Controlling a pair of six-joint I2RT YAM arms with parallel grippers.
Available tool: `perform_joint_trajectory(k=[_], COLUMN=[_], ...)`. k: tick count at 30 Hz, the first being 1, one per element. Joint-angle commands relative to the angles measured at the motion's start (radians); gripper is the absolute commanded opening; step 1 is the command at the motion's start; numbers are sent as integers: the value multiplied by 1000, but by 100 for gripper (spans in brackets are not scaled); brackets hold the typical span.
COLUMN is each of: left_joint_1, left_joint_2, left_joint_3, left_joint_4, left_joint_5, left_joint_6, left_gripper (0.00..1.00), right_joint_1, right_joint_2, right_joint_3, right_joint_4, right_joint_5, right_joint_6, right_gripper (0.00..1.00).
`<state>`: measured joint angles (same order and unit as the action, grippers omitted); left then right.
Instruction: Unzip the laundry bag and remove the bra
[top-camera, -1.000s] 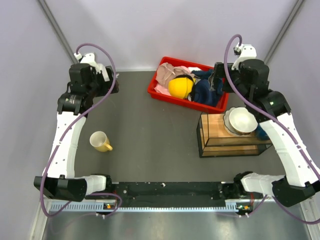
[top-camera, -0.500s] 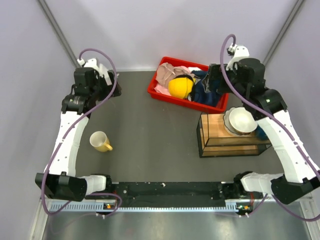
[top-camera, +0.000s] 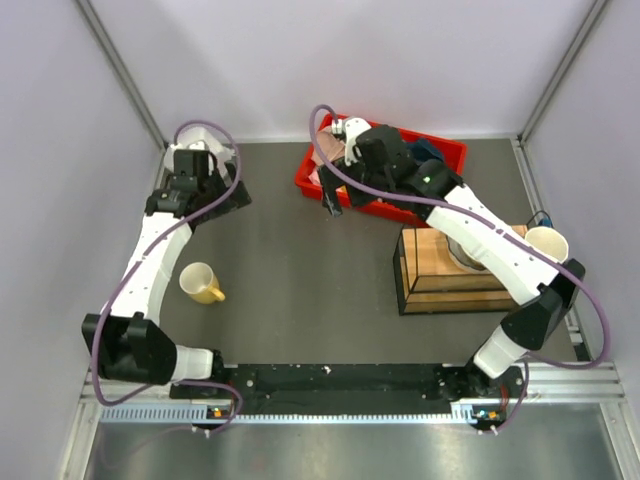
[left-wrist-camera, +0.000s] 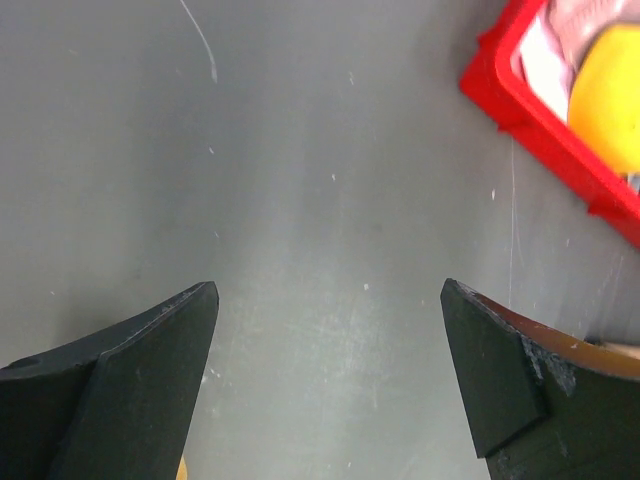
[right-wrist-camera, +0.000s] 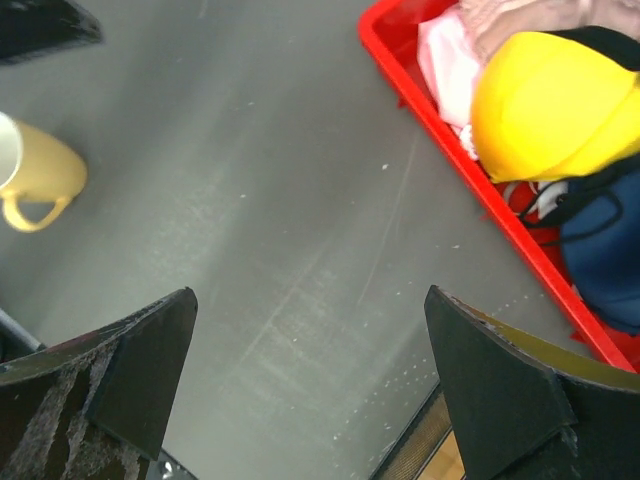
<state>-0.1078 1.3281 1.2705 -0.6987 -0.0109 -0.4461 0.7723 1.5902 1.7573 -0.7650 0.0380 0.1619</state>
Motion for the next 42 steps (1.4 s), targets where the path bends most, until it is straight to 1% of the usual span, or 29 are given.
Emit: perform_joint_trajectory(k=[1, 3, 4, 6, 7, 8, 9, 10, 12, 13, 14, 15, 16, 18, 24, 25, 27, 31, 32, 33, 36, 37, 38, 39, 42], left_joint_1=[77, 100, 100, 100, 100, 100, 100, 100, 100, 100, 100, 100, 100, 99, 91, 91, 94, 100, 100, 129, 160, 164, 169, 169, 171], left_joint_2=[81, 112, 149, 198, 259, 293, 328, 400, 483, 564, 606, 643, 699, 738, 825, 859, 891, 979, 988, 996, 1025, 1039, 1045, 1050, 1062], left_joint_3=[143, 200, 272, 357, 442, 487, 528, 615, 711, 804, 847, 886, 941, 964, 966, 974, 986, 991, 989, 988, 991, 991, 991, 989, 992], left_joint_4=[-1, -1, -4, -15, -19, -25, -30, -30, -35, -45, -51, -58, -62, -35, 108, 122, 160, 235, 246, 255, 281, 301, 307, 317, 347], left_joint_5=[-60, -78, -180, -273, -305, -351, -360, -362, -402, -417, -443, -498, -523, -581, -607, -610, -595, -584, -558, -542, -486, -476, -475, -444, -442], left_joint_6=[-54, -42, -14, 30, 81, 96, 110, 150, 173, 205, 213, 218, 228, 233, 234, 247, 260, 346, 354, 357, 346, 362, 375, 392, 423], left_gripper=[99, 99, 99, 98, 98, 97, 97, 98, 98, 98, 98, 98, 98, 98, 97, 97, 96, 95, 95, 96, 96, 97, 95, 95, 96], right_joint_1=[-8, -8, -8, -8, -8, -8, -8, -8, -8, -8, -8, -8, -10, -8, -5, -8, -8, -8, -8, -8, -8, -10, -10, -8, -8], right_joint_2=[19, 22, 21, 14, 14, 16, 16, 14, 16, 16, 17, 19, 20, 20, 34, 34, 34, 39, 39, 50, 66, 76, 80, 85, 108], right_joint_3=[102, 96, 91, 74, 71, 64, 57, 51, 27, 21, 13, 10, 10, -4, -25, -28, -39, -50, -55, -55, -47, -47, -42, -44, -33], right_joint_4=[-30, -28, -30, -27, -26, -22, -16, -10, 21, 30, 38, 52, 56, 69, 79, 79, 81, 82, 82, 84, 81, 82, 82, 84, 81], right_joint_5=[138, 131, 94, 62, 45, 42, 34, 22, 11, 4, 3, 3, 0, 6, 17, 16, 17, 34, 36, 42, 59, 60, 62, 60, 65], right_joint_6=[34, 18, 1, -21, -10, -2, 4, 13, 16, 14, 13, 11, 4, -2, -19, -13, -10, -7, -9, -9, -12, -10, -9, -9, -10], right_gripper=[99, 99, 99, 99, 99, 99, 99, 99, 99, 99, 99, 99, 99, 99, 99, 99, 99, 99, 99, 99, 99, 99, 99, 99, 99])
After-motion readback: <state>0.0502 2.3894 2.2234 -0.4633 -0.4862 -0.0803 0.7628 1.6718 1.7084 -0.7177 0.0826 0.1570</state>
